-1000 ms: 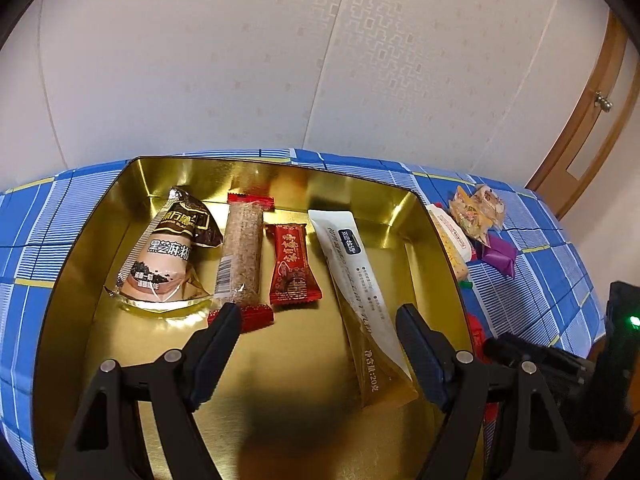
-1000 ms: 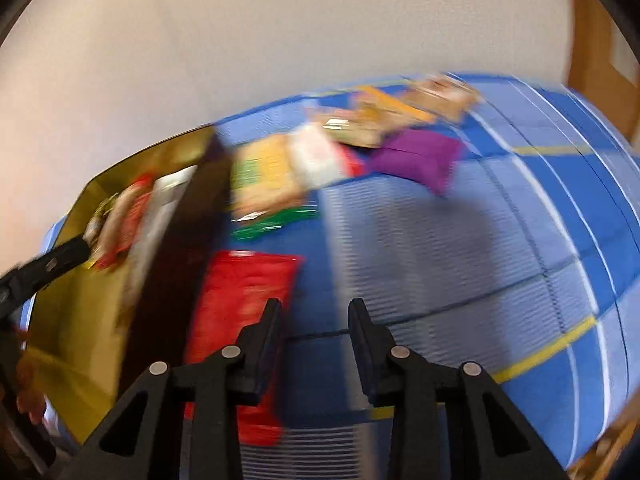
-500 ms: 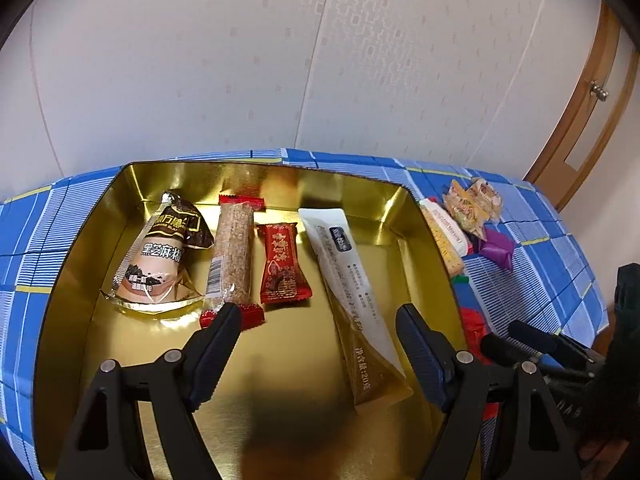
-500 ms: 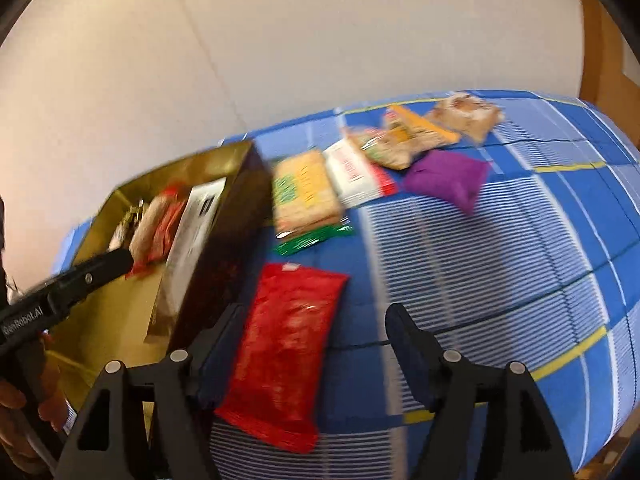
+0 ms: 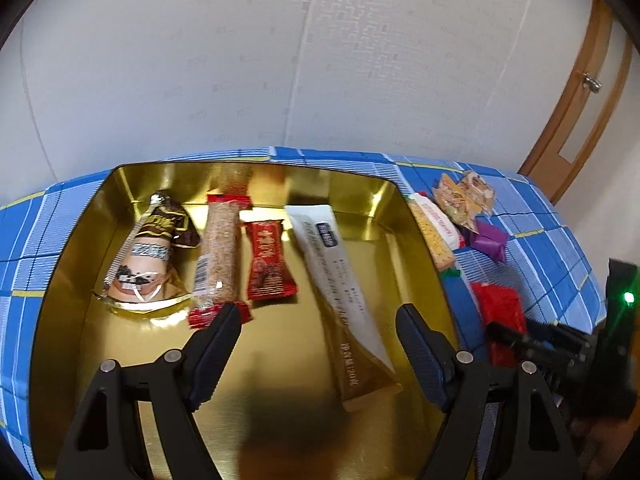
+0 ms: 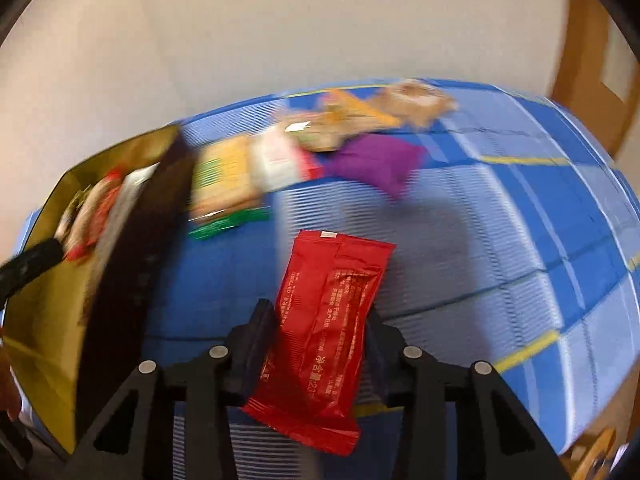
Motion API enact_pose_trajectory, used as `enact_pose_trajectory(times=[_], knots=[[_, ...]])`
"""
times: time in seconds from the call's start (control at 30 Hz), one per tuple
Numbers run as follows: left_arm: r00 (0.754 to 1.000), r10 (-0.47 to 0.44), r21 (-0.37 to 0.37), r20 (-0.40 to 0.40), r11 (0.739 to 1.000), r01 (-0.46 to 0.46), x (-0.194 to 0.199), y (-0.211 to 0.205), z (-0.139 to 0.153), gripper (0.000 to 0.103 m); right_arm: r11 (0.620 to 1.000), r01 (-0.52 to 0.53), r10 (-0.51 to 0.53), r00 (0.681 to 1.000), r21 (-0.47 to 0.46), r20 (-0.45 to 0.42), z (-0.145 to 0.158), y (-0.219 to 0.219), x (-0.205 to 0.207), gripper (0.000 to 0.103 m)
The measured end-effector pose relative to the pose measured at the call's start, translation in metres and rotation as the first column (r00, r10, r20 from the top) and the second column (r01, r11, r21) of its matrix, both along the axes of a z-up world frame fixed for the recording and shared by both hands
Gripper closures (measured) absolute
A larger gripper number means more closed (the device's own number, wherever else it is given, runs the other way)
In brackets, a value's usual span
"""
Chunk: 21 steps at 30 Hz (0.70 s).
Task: Organize snacks
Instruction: 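Reach the right gripper to the red wafer bag and close on it, then grasp the purple pouch with the left gripper while the right holds the red bag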
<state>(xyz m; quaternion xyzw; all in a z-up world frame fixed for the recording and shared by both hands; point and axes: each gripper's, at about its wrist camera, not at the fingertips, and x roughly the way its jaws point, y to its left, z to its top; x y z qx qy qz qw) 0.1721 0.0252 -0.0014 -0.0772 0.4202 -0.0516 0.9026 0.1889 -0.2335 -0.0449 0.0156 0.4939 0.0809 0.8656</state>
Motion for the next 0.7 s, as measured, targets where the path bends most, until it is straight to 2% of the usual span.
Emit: enact_pose_trajectory(times=[0.17, 0.27, 0.37, 0.47, 0.7], knots=[[0.998, -0.068, 0.003, 0.018, 0.998, 0.068, -0.005, -0.022, 0.005, 0.023, 0.994, 0.109, -0.109, 0.994, 0.002, 0.001, 0.004, -0.057, 0.008, 0.061], [0.993, -0.115, 0.011, 0.010, 0.993, 0.115, -0.007, -0.043, 0.008, 0.023, 0.993, 0.116, -0.116, 0.993, 0.037, 0.000, 0.003, -0.079, 0.014, 0.061], [0.989, -0.147, 0.023, -0.001, 0.989, 0.147, -0.008, -0.067, 0.013, 0.023, 0.996, 0.086, -0.086, 0.996, 0.028, 0.007, 0.004, -0.084, 0.017, 0.061], [0.986, -0.163, 0.007, -0.020, 0.987, 0.163, -0.002, -0.093, 0.019, 0.017, 0.995, 0.092, -0.092, 0.996, 0.025, -0.001, 0.005, -0.084, 0.017, 0.061], [0.978, -0.189, 0.008, -0.090, 0.982, 0.191, 0.043, -0.158, 0.024, 0.013, 0.986, 0.161, -0.160, 0.987, 0.034, -0.031, 0.002, -0.094, 0.019, 0.061]])
